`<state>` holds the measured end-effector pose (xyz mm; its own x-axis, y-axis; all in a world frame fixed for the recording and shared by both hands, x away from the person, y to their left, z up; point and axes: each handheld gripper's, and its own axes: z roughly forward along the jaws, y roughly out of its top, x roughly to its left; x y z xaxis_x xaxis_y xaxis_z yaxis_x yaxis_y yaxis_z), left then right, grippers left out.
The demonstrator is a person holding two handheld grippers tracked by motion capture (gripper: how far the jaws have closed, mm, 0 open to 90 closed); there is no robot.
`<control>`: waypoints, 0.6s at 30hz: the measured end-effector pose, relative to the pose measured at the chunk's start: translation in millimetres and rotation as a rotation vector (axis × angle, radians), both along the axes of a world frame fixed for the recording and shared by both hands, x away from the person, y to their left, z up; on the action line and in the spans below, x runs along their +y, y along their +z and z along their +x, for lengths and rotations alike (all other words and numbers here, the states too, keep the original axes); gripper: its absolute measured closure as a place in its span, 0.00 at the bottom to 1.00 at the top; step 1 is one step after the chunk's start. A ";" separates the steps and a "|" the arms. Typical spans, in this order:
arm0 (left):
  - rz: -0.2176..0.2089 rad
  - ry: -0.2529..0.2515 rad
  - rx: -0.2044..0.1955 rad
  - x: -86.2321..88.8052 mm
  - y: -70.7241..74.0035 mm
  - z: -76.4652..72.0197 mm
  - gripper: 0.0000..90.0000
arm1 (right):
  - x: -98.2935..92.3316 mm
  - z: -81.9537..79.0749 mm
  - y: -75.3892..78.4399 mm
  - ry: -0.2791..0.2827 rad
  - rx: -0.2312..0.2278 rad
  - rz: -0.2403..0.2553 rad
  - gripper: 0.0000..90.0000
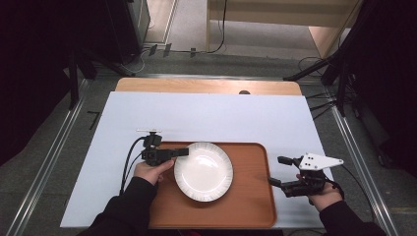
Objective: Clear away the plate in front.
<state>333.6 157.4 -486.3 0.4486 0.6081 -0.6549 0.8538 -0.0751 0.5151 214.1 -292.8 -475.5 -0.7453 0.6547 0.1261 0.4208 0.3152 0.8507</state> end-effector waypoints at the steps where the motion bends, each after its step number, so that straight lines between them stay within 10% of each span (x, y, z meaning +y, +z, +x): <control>1: 0.023 -0.004 -0.010 -1.3 0.5 -0.5 0.91 | 0.0 0.0 0.0 0.000 0.000 0.000 0.21; 18: 0.144 -0.060 -0.031 -14.0 -3.4 -3.2 0.94 | 0.4 0.6 -0.2 0.006 -0.001 -0.006 0.21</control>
<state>330.3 143.4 -489.6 0.5062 0.6661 -0.5479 0.8291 -0.2010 0.5217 214.7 -292.4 -475.7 -0.7494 0.6508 0.1218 0.4182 0.3226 0.8491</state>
